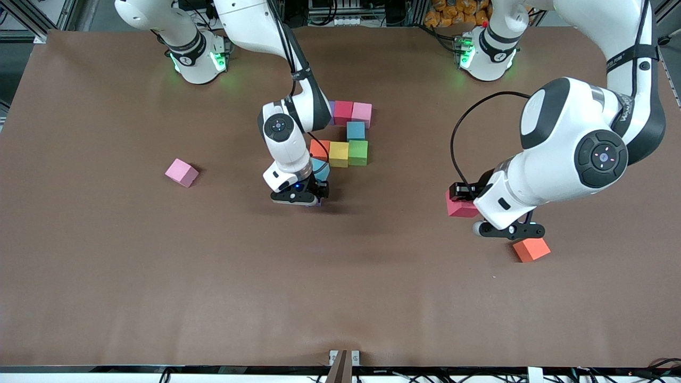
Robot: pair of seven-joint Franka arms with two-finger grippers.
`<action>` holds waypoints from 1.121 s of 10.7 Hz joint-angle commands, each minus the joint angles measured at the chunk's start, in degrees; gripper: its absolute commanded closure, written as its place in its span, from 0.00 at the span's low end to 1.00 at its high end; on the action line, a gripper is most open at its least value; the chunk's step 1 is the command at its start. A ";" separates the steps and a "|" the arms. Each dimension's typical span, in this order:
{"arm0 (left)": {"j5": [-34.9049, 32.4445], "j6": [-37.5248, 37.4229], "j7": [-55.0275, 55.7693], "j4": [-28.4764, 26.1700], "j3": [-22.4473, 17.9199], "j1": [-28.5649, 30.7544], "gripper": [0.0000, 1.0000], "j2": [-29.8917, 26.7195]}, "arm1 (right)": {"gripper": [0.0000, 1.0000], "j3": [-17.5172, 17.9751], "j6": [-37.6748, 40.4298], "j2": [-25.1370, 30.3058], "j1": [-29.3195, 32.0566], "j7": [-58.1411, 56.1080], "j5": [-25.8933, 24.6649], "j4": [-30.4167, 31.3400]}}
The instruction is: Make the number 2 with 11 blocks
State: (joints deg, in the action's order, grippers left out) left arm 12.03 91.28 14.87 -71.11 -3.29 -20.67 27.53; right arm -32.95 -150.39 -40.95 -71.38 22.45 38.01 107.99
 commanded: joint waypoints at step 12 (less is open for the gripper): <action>-1.22 -0.40 -1.07 -0.17 0.04 0.10 0.42 0.16 | 1.00 0.78 -2.01 -0.01 -2.88 1.11 3.81 3.63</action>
State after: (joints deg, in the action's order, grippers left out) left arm 12.03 91.28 14.87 -71.16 -3.31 -20.63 27.92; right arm -33.00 -152.11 -40.70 -72.31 22.48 39.50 109.11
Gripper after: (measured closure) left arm 0.423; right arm 0.419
